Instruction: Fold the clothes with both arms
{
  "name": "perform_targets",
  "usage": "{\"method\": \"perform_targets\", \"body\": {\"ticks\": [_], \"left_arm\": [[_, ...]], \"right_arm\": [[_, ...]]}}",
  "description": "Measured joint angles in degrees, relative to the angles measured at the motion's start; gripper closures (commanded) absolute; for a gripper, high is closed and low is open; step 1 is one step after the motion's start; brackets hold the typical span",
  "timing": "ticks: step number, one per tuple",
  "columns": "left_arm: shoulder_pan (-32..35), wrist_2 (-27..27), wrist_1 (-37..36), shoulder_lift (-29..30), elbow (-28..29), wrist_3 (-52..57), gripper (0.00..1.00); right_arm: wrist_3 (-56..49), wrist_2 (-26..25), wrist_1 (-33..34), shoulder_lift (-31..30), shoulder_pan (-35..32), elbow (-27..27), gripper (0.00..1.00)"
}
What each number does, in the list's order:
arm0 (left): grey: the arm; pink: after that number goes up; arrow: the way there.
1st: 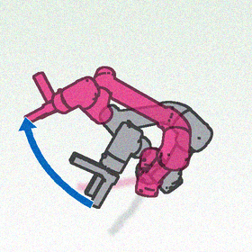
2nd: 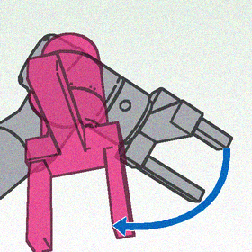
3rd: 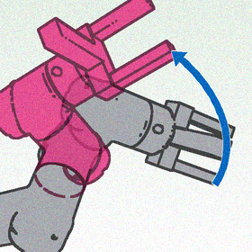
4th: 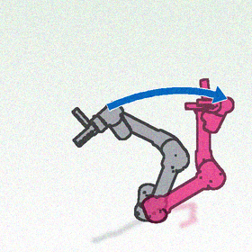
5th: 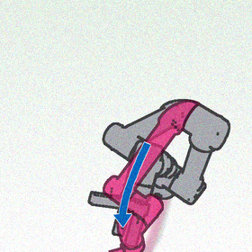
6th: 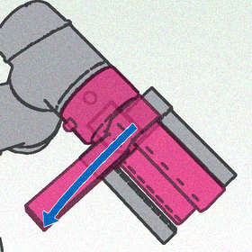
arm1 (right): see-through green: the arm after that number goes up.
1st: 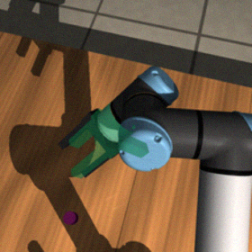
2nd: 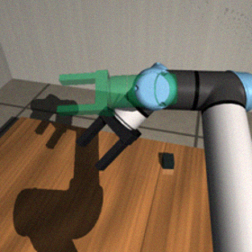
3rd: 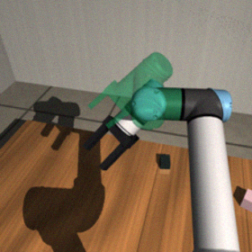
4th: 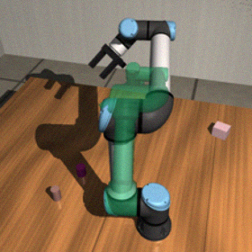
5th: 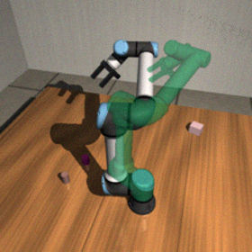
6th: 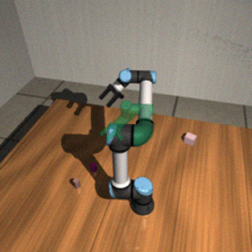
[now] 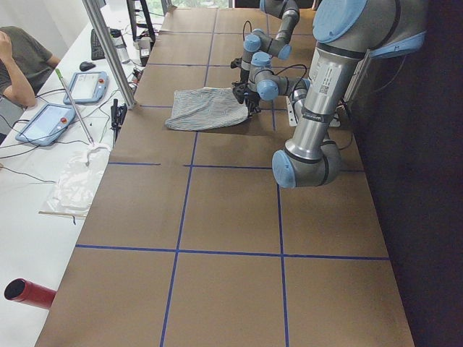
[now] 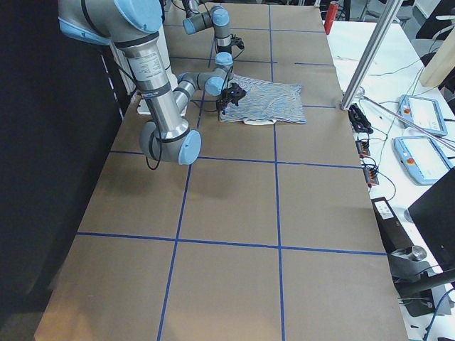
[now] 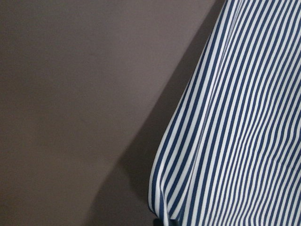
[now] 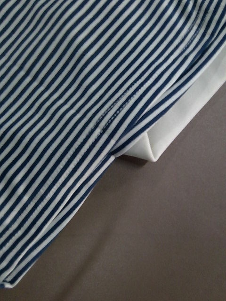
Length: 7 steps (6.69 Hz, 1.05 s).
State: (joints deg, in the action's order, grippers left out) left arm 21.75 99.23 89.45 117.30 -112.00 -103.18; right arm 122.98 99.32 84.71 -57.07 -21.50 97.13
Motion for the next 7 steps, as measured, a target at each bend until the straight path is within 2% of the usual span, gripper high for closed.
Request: {"method": "perform_targets", "body": {"ticks": [7], "left_arm": [[0.0, 0.0, 0.0, -0.1, -0.2, 0.0, 1.00]], "right_arm": [[1.6, 0.4, 2.1, 1.7, 1.5, -2.5, 0.00]]}}
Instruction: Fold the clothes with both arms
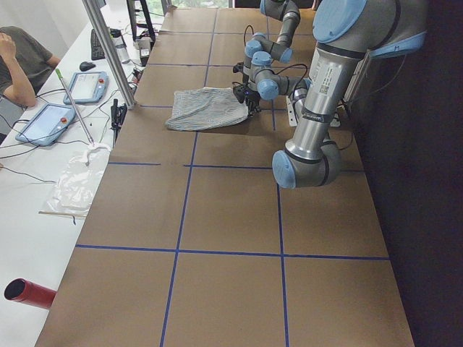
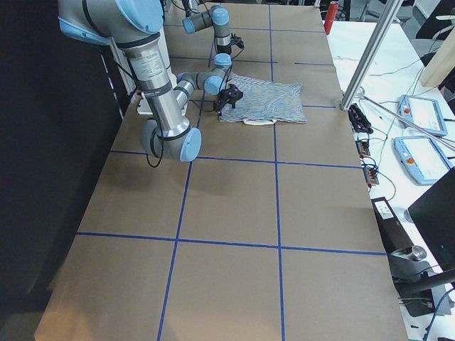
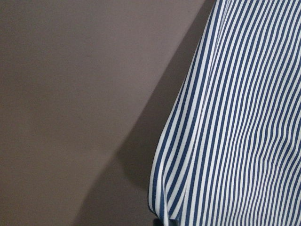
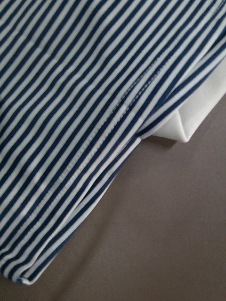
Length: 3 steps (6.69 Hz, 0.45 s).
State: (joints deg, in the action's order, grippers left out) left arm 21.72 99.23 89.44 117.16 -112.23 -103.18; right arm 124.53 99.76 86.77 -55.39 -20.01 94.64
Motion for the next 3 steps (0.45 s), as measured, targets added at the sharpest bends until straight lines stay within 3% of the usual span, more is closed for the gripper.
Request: {"method": "perform_targets", "body": {"ticks": [1, 2, 3], "left_arm": [[0.0, 0.0, 0.0, 0.0, 0.0, 0.0, 1.00], [0.0, 0.0, 0.0, 0.0, -0.1, 0.0, 1.00], [0.0, 0.0, 0.0, 0.0, -0.1, 0.0, 1.00]], "right_arm": [[0.0, 0.0, 0.0, 0.0, 0.1, -0.3, 0.06], [0.0, 0.1, 0.0, 0.0, 0.1, -0.4, 0.51], [0.1, 0.3, 0.1, 0.0, 0.1, -0.3, 0.69]]}}
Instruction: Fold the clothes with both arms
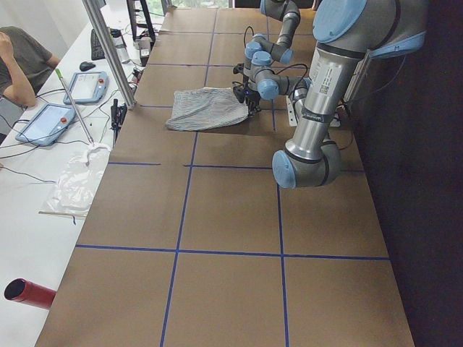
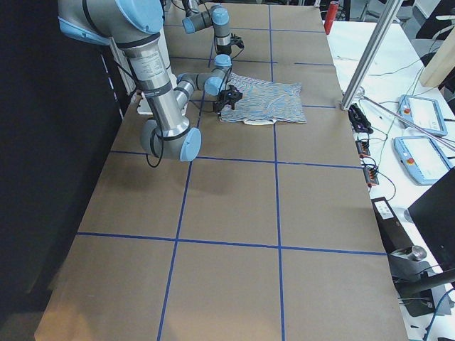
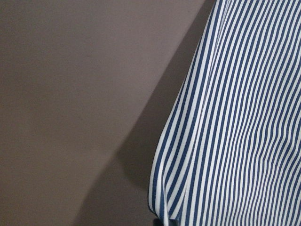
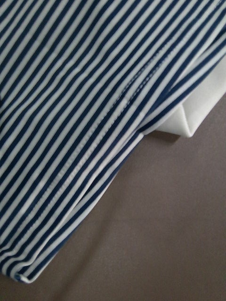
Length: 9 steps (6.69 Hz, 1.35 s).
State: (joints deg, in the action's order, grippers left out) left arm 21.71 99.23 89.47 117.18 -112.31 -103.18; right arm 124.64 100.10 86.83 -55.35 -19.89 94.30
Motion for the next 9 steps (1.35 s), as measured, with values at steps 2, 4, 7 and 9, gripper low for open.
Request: {"method": "perform_targets", "body": {"ticks": [2, 4, 7, 9], "left_arm": [[-0.1, 0.0, 0.0, 0.0, 0.0, 0.0, 1.00], [-0.1, 0.0, 0.0, 0.1, 0.1, 0.0, 1.00], [-0.1, 0.0, 0.1, 0.2, 0.1, 0.0, 1.00], [-0.1, 0.1, 0.1, 0.2, -0.1, 0.0, 1.00]], "right_arm": [[0.4, 0.5, 0.0, 0.2, 0.0, 0.2, 0.92], [0.4, 0.7, 1.3, 1.6, 0.0, 0.2, 1.00], [0.3, 0.7, 2.2, 2.9, -0.2, 0.2, 1.00], [0.4, 0.4, 2.0, 2.8, -0.2, 0.8, 1.00]]}}
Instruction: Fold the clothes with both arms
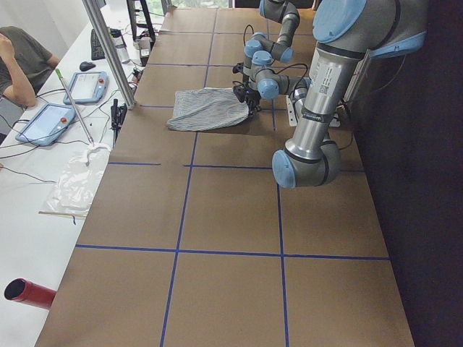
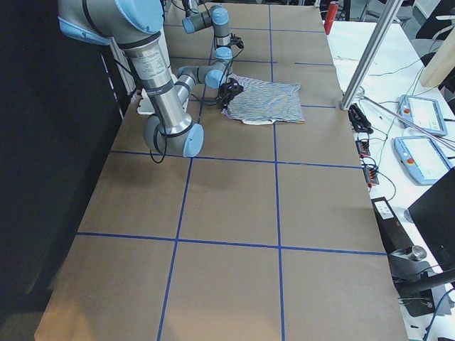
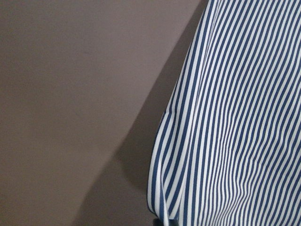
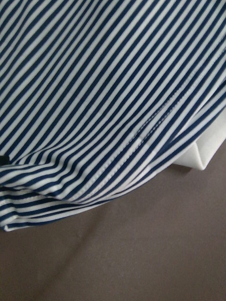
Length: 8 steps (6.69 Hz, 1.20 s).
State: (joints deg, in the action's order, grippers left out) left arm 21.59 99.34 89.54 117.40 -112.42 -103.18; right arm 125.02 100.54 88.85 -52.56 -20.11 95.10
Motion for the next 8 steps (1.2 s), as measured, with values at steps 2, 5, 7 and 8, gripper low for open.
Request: {"method": "perform_targets", "body": {"ticks": [2, 5, 7, 8], "left_arm": [[-0.2, 0.1, -0.1, 0.0, -1.0, 0.0, 1.00], [-5.3, 1.0, -1.3, -2.1, -6.4, -2.5, 1.00], [-8.2, 1.1, -1.6, -3.5, -9.3, -3.3, 1.00], [-8.2, 1.1, -1.7, -3.3, -9.7, -3.4, 1.00]], "right_arm": [[-0.3, 0.2, 0.2, -1.5, 0.0, 3.0, 1.00], [-0.3, 0.3, 0.4, -8.1, 4.2, 14.6, 1.00], [-0.7, -0.2, 0.3, -8.8, 6.1, 16.2, 1.00], [-2.0, -0.6, -0.1, -8.5, 5.2, 16.1, 1.00]]}}
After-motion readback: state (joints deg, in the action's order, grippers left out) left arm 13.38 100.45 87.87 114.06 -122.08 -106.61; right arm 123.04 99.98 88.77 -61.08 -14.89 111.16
